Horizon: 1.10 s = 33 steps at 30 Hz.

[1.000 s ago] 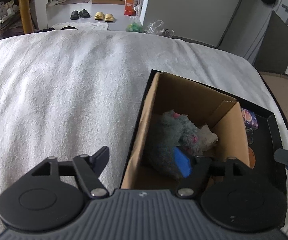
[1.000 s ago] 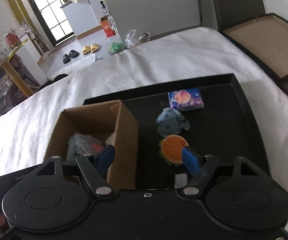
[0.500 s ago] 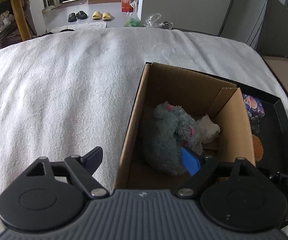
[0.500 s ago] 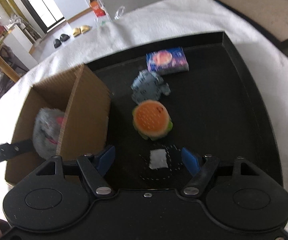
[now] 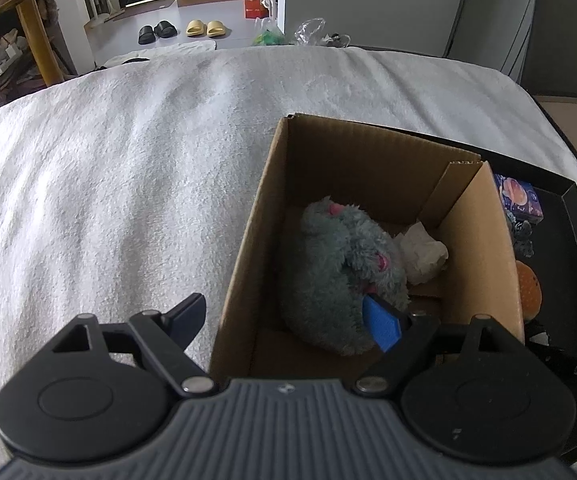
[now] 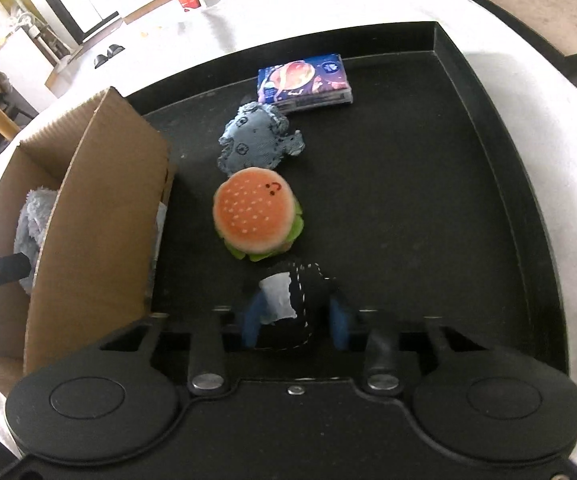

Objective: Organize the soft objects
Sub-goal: 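Grasp the black beaded bracelet on the tray with the right tool, then carry the bracelet into the box and open the right tool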

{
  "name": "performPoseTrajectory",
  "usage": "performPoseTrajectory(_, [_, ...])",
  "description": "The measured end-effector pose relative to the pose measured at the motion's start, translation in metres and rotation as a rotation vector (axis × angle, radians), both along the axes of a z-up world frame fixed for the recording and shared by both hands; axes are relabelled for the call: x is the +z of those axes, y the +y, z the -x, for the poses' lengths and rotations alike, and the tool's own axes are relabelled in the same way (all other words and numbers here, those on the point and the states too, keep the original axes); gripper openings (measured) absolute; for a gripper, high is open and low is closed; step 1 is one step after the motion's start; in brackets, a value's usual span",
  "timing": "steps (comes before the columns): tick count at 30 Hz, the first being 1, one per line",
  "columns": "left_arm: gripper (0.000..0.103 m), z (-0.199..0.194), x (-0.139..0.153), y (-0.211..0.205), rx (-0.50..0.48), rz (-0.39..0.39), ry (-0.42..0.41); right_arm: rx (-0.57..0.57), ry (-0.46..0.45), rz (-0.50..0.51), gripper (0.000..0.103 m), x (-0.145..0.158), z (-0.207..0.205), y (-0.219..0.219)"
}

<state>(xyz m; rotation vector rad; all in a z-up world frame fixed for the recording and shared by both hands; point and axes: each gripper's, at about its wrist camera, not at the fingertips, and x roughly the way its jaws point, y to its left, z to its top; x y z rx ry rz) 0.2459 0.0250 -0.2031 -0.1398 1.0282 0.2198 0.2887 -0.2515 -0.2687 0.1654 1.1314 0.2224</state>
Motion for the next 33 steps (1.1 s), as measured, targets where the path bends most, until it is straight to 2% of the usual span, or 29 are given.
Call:
performPoseTrajectory(12, [0.084,0.000,0.001,-0.002,-0.003,-0.002,0.001,-0.028,-0.018,-0.042,0.027,0.013,0.001,-0.010])
performPoseTrajectory(33, [0.084,0.015,0.008,0.017,0.003,0.091,-0.031,0.009,-0.167,-0.053,0.028,0.087,0.010,0.032])
